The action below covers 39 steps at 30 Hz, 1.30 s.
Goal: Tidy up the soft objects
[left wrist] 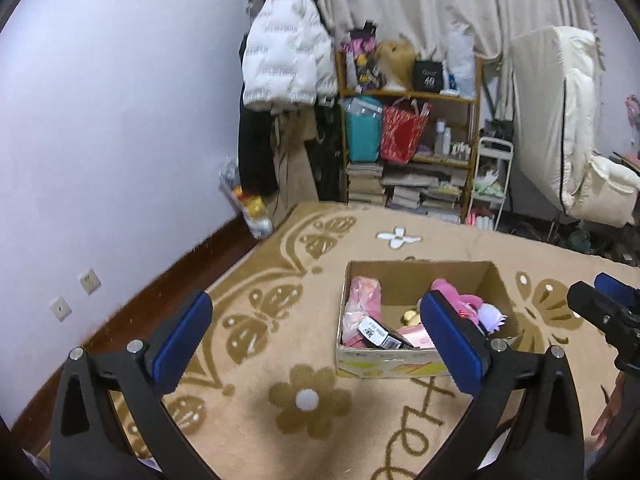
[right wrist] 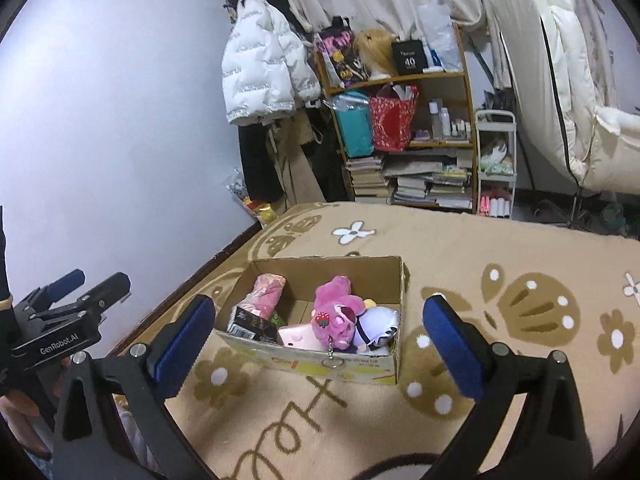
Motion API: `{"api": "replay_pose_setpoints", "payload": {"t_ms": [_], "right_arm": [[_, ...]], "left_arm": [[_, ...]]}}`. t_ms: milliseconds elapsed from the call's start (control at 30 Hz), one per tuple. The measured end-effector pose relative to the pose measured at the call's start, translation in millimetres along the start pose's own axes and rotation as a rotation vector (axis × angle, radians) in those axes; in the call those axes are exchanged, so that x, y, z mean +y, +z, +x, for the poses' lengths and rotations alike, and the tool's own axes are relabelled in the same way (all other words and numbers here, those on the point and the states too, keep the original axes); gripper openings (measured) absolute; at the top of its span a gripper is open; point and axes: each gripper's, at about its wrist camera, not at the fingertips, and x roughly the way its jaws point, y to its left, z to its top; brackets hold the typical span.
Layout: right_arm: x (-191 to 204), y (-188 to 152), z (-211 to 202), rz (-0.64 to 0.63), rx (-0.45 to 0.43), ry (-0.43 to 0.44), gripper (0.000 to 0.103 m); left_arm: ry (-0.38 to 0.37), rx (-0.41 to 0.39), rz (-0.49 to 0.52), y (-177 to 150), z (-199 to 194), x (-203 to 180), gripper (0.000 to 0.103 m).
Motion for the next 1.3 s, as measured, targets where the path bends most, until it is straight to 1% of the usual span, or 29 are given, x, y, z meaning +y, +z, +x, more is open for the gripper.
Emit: {"api": "replay_pose_setpoints", "payload": {"t_ms": [200, 367, 433, 500, 567, 600, 767, 867, 967, 1100, 1300], "right_arm": [[8.0, -4.7, -26.6, -0.056, -0.039, -0.011, 0.103], [14.1, -14.5, -40.5, -0.103, -0.086, -0.008, 0.103], [15.1, -19.9, -40.1, -0.11, -0.086, -0.004, 0.103], [13.6, -25.0, -36.6, -0.101, -0.067, 0.006, 0.103], [11.5, -31.7, -34.7, -0.096, -0.066, 0.006, 0.103], [10.8, -33.7, -33.8, -0.096, -0.066, 0.004, 0.103], [3.8, -50.5, -22.0, -0.11, -0.054, -0.011, 0.103], [-2.9, -60.4, -14.2, -0.106, -0.05, -0.025, 0.103], [-11.0, -67.2, -7.2, -0.092, -0.046, -0.038, 0.103], [-21.1, -71.1, 1.1, -0.059, -0.02, -0.043, 0.103], [-25.8, -76.3, 8.9, -0.047, 0.003, -0.053, 0.103]], "left_arm": [[-0.008, -0.095, 0.007, -5.1, -41.5, 0.6, 0.103], [0.009, -0.169, 0.0, -18.7, -69.2, 5.3, 0.103], [0.016, -0.2, -0.006, -26.5, -77.0, 7.5, 0.103], [0.015, -0.218, -0.017, -31.5, -81.0, 9.8, 0.103], [0.005, -0.231, -0.051, -37.7, -82.7, 15.3, 0.103], [0.004, -0.224, -0.063, -40.0, -81.1, 17.9, 0.103], [0.01, -0.179, -0.056, -56.1, -67.9, 20.0, 0.103], [0.03, -0.141, -0.042, -66.1, -56.4, 15.4, 0.103], [0.004, -0.096, -0.027, -72.4, -43.7, 9.9, 0.103], [0.014, -0.072, 0.011, -76.3, -32.8, 0.9, 0.103], [0.007, -0.053, 0.027, -77.2, -24.3, -4.7, 0.103]]}}
